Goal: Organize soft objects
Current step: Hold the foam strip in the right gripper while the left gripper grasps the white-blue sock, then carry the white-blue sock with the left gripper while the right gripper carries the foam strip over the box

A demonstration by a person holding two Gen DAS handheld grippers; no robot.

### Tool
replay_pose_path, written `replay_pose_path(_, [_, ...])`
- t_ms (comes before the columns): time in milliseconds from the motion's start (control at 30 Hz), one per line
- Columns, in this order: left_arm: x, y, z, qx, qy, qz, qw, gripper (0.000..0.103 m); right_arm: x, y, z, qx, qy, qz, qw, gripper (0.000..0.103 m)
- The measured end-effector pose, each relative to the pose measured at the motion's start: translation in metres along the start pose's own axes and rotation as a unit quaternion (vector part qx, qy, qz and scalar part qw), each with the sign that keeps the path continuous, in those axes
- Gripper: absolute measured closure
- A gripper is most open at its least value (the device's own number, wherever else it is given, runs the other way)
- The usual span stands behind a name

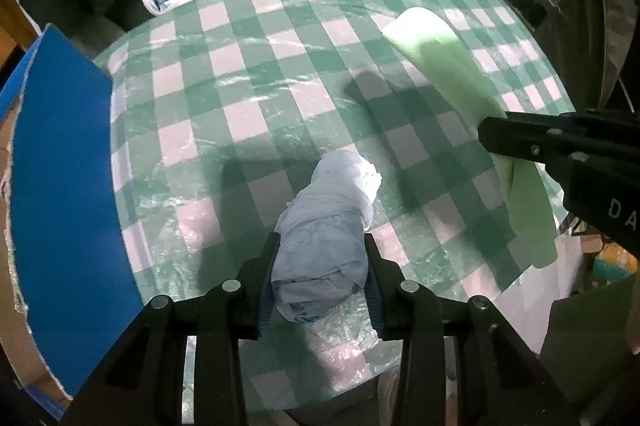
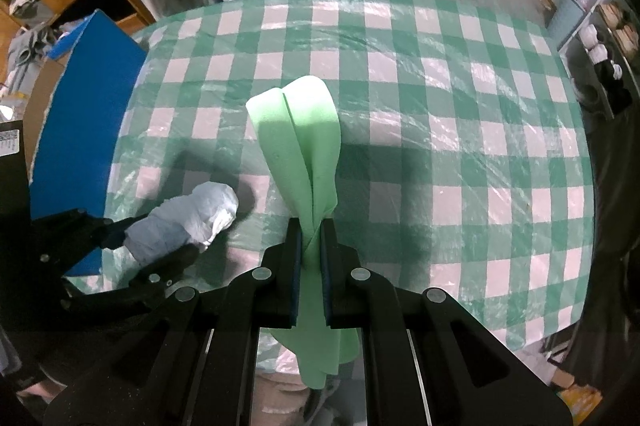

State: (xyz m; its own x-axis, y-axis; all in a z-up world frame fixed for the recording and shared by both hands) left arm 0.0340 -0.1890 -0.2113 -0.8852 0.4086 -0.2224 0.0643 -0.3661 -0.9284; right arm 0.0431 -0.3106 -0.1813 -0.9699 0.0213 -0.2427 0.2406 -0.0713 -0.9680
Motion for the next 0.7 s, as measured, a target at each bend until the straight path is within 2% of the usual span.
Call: replay_pose_path(700, [-0.011, -0.077, -0.018, -0.023, -0.017, 0.085, 0.996, 0.065, -0.014, -0.049, -0.027, -0.012, -0.022, 0.049, 0.998, 0.096])
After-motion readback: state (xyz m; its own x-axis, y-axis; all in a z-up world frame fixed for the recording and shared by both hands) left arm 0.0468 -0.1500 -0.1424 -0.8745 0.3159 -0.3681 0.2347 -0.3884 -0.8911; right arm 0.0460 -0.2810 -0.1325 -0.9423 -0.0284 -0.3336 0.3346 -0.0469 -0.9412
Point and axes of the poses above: each gripper's, at about its wrist camera, not at the fingertips, and y roughly the way its jaws point, z to its right, x to its underside, the point moved 5 cm from there along y, roughly the way its jaws point, and after that the axes turned 14 degrees about x, right-handed, at the moved point
